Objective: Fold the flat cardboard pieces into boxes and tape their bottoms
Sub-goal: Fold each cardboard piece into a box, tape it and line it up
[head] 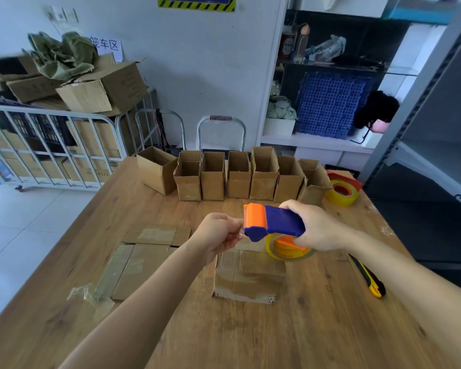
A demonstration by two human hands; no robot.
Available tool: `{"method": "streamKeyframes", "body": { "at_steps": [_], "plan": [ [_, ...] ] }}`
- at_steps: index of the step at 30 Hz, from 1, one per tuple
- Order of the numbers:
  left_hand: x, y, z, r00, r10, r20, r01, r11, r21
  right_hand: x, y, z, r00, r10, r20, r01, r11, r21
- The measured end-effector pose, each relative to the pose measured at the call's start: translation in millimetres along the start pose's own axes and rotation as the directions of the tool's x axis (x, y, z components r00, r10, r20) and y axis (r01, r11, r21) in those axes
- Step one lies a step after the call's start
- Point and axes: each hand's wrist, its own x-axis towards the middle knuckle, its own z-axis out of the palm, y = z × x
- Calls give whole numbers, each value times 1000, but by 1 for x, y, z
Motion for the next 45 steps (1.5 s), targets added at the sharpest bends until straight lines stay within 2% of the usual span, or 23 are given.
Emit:
{"method": "streamKeyframes", "body": {
  "at_steps": [3,6,9,13,18,20,25,29,32,40,45],
  "plan": [
    [6,-3,-4,994,83,-77,-67,980,186,1,-8,-4,999,-29,28,31,996,-86],
    [14,-8,-10,990,73,-124,-37,961,275,5,-15,-6,994,-85,65,96,979,-181],
    [22,-13,-37,969,95,-229,2,921,389,0,-7,-18,991,-90,94,113,957,-267],
    [22,-28,-71,969,15,-246,58,956,288,-7,7,-27,989,-26,143,83,910,-406],
    [24,-33,-70,963,24,-268,27,983,183,-6,17,-13,986,-21,167,79,934,-348],
    [20,-28,-70,974,52,-222,-14,986,167,-6,21,-9,986,-9,167,66,939,-336],
    [10,-24,-62,990,137,-44,-107,902,418,-2,25,-4,976,52,212,12,957,-290],
    [12,-39,-58,991,88,-103,-26,870,492,1,27,-7,968,80,238,-15,964,-265],
    [16,-46,-56,985,139,-104,-66,852,519,6,27,-11,960,112,257,-37,959,-280],
    [23,-56,-44,904,370,-213,-134,719,682,19,21,-24,931,173,321,-104,969,-223],
    [20,-64,-35,822,523,-224,-146,573,806,26,19,-29,907,210,366,-129,964,-233]
  ]
}}
